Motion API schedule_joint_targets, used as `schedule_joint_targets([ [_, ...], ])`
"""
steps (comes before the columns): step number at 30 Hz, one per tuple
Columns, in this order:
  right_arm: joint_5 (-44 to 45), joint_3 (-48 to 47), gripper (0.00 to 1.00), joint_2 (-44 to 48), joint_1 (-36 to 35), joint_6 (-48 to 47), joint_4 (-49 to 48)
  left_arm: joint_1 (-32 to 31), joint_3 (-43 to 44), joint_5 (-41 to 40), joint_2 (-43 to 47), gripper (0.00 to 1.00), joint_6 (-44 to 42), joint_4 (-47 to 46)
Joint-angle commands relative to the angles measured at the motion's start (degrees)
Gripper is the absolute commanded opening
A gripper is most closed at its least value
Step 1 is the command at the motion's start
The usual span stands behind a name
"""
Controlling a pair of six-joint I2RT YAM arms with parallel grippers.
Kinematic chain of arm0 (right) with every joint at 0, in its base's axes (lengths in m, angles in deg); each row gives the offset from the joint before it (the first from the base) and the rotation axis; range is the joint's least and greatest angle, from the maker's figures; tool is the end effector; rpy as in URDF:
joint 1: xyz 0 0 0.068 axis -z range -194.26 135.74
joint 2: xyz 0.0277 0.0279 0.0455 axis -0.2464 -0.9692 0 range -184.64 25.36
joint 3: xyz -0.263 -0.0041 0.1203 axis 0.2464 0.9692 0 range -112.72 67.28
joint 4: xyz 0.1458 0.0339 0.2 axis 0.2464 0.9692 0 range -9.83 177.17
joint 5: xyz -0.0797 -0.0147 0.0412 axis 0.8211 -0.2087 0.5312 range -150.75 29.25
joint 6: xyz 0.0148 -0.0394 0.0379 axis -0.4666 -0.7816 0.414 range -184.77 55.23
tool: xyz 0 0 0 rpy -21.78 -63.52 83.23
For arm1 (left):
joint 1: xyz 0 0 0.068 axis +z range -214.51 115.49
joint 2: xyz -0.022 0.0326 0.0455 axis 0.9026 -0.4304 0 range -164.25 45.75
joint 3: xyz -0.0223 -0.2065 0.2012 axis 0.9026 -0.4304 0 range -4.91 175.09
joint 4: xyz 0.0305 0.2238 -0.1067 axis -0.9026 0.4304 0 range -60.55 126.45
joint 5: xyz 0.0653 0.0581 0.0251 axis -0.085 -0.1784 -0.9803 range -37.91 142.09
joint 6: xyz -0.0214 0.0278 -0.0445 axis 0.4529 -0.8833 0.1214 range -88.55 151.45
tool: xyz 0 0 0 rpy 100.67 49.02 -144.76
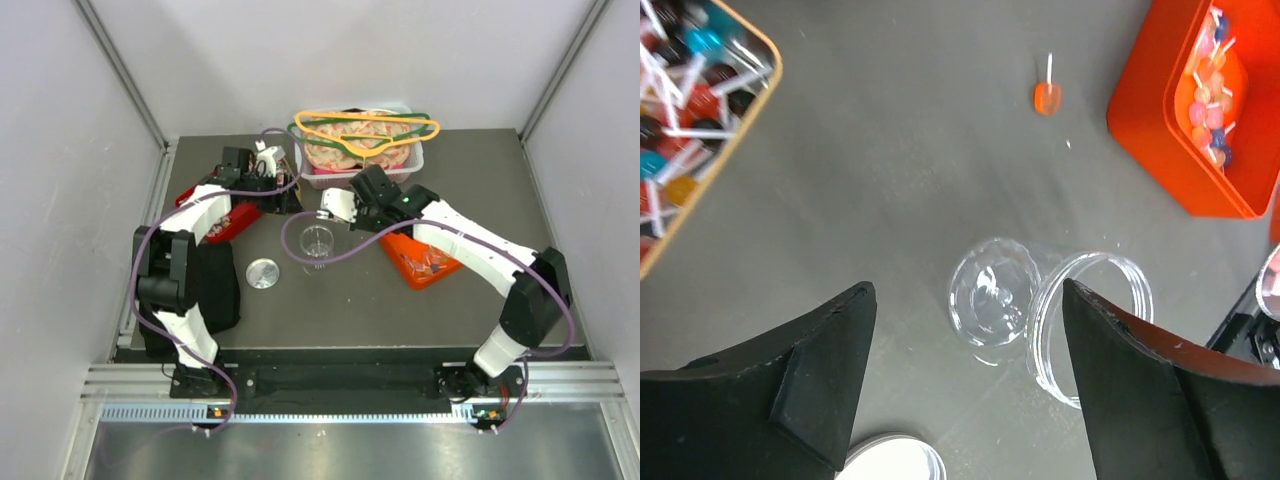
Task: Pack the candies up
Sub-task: Place the fake candies in the packing bottle.
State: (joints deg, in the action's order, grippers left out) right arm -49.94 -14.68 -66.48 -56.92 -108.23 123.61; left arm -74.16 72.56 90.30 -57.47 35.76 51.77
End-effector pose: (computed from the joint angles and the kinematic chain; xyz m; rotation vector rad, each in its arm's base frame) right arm 0.2520 0.2220 0.3229 -1.6446 1.8747 -0.2417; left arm 0.3803 -0.0896 0.2617 0.4199 2.3270 -0.9152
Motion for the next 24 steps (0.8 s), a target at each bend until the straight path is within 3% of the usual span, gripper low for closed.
schedule_joint_targets([
  [1, 3.95, -4.09, 0.00, -2.21, -2.43, -2.77, -0.55, -0.11, -3.11, 3.00, 2.76, 0.79, -0.36, -3.25],
  [24, 13.45, -2.51, 0.00, -5.64, -9.38, -11.99, 1.65, -0.19, -6.72, 3.80, 2.06, 0.80, 3.68, -8.26],
])
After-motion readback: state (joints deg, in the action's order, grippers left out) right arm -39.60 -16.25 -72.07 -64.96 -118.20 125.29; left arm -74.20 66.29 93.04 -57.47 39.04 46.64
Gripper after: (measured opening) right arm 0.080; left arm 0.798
